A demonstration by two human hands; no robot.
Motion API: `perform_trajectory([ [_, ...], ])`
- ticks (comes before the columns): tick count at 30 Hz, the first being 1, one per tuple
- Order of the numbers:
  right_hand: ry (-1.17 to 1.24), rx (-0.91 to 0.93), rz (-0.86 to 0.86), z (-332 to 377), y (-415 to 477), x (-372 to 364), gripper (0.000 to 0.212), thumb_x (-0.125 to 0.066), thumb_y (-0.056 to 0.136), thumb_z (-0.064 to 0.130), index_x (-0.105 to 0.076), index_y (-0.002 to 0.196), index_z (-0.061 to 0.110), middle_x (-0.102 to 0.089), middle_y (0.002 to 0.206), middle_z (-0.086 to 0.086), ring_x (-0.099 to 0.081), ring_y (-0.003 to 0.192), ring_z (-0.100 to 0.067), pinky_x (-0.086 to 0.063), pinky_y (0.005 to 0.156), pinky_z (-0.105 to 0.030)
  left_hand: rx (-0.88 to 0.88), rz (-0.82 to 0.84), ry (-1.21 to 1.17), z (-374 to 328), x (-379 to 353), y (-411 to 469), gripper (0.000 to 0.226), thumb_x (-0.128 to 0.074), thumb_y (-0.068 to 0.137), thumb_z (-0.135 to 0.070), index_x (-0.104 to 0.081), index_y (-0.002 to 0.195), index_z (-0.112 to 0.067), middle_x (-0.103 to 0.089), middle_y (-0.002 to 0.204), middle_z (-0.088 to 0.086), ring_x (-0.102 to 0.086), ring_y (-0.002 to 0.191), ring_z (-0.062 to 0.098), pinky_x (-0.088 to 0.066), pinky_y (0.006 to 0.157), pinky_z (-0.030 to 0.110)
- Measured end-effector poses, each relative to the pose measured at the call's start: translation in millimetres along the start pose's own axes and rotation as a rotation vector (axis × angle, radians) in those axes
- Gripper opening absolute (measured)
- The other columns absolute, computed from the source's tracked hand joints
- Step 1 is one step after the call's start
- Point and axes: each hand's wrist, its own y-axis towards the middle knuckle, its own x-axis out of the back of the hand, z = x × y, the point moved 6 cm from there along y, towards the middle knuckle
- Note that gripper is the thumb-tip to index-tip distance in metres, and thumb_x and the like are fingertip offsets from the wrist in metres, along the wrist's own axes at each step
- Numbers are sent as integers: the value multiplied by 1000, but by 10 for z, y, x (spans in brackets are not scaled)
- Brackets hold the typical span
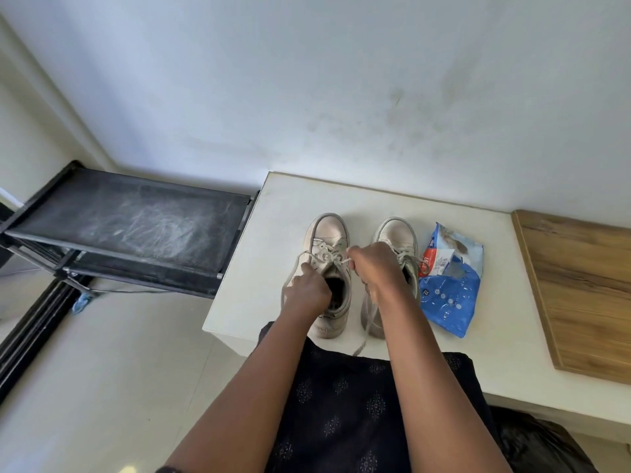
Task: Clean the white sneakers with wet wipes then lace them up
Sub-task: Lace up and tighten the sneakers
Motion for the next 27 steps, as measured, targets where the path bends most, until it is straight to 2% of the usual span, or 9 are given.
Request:
perform_trajectory([
  [5,139,65,-47,293,-68,50,18,-51,74,0,-42,59,6,-31,49,-5,-23,44,-17,-21,44,-23,30,-27,115,-6,-31,-10,53,-41,92,-5,-18,140,-1,-40,141,17,-35,133,34,-32,103,41],
  [9,169,59,37,285,-151,15,26,-51,82,6,-44,58,11,-39,48,0,-33,43,-14,-28,43,-19,-5,-35,154,-32,-31,-19,54,-38,93,-3,-16,142,0,-33,145,16,-30,135,32,-30,104,42],
  [12,292,61,-20,200,-197,70,22,-53,83,12,-49,61,13,-43,39,7,-37,44,-13,-32,45,-22,-18,-31,137,-37,-29,-5,52,-37,93,-4,-20,141,-1,-36,143,18,-32,132,34,-31,103,42],
  [15,63,220,-148,122,-204,95,25,-55,85,20,-48,63,10,-42,52,1,-38,51,-19,-29,53,-27,-28,-16,32,72,15,70,39,-44,92,-20,-41,128,-4,-50,130,20,-47,120,35,-39,96,39],
  [17,-184,240,-162,25,-253,-2,25,-56,88,32,-50,89,8,-49,71,1,-47,66,-19,-32,55,-27,-52,-30,-1,178,137,97,37,-54,88,-37,-57,106,-5,-61,110,16,-58,104,33,-46,83,37],
  [19,-330,236,-135,-68,-290,-144,45,-59,87,39,-43,109,3,-53,91,-4,-53,82,-22,-42,63,-28,-104,-128,-70,235,345,109,40,-60,86,-45,-65,93,-5,-66,92,12,-60,91,28,-45,74,32],
  [22,-467,203,-104,-153,-280,-369,75,-64,78,52,-35,125,0,-43,122,-17,-48,111,-33,-40,91,-36,-250,-303,-94,162,595,163,26,-58,92,-33,-66,110,-15,-65,109,6,-58,104,23,-41,84,27],
  [25,-517,183,-142,-193,-248,-493,83,-65,73,57,-34,126,1,-37,125,-16,-44,114,-32,-38,94,-36,-412,-183,-18,13,519,276,26,-61,90,-24,-66,115,-16,-55,124,3,-51,116,18,-28,91,18],
  [27,-547,203,-207,-195,-236,-521,81,-63,73,58,-36,124,2,-37,123,-14,-42,113,-31,-38,93,-36,-450,-173,48,-28,490,312,19,-59,91,-23,-68,103,-12,-57,121,2,-50,115,17,-19,103,27],
])
